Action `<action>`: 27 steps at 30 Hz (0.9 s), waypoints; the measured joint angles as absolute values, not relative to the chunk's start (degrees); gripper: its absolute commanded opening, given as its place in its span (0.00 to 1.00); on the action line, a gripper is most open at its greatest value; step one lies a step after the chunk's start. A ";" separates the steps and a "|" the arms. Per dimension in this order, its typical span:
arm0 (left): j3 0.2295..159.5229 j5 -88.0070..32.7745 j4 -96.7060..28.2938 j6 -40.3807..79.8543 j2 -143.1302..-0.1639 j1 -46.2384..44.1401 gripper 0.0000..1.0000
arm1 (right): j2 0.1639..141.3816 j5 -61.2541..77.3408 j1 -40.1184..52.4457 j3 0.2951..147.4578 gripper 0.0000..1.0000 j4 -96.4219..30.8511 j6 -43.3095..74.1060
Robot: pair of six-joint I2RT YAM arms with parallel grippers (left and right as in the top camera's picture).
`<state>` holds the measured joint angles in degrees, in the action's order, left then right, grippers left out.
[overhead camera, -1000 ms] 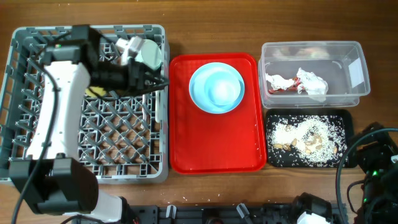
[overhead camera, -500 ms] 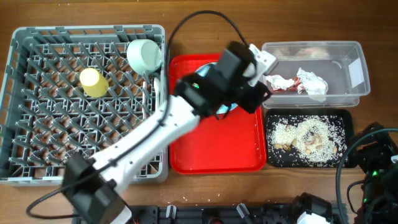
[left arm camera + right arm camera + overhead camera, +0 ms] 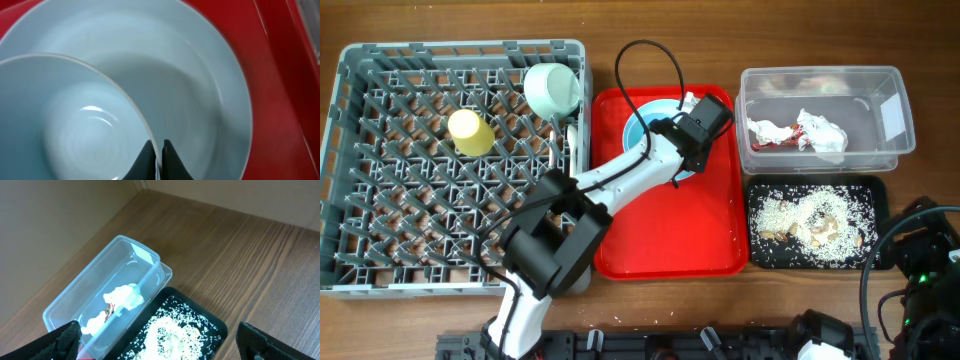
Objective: Sort waste into correct bins and load items into the dishwasher rack
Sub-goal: 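Carry the light-blue bowl with the left gripper into the rack and release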
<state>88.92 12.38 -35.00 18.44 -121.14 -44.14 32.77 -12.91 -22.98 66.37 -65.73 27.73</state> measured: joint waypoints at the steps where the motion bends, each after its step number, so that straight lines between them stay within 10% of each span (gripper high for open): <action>1: 90.76 11.60 -40.47 18.85 -120.49 -43.86 0.04 | 32.77 -12.91 -22.98 66.37 1.00 -65.73 27.73; 12: 109.91 1.15 -68.29 18.94 -75.09 -25.04 0.04 | 32.77 -12.91 -22.98 66.37 1.00 -65.73 27.73; 27: 71.94 -73.52 -87.55 -21.02 -86.89 19.73 0.04 | 32.77 -12.91 -22.98 66.37 1.00 -65.73 27.73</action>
<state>71.94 -73.52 -87.55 -21.02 -86.89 19.73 32.77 -12.91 -22.98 66.37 -65.73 27.73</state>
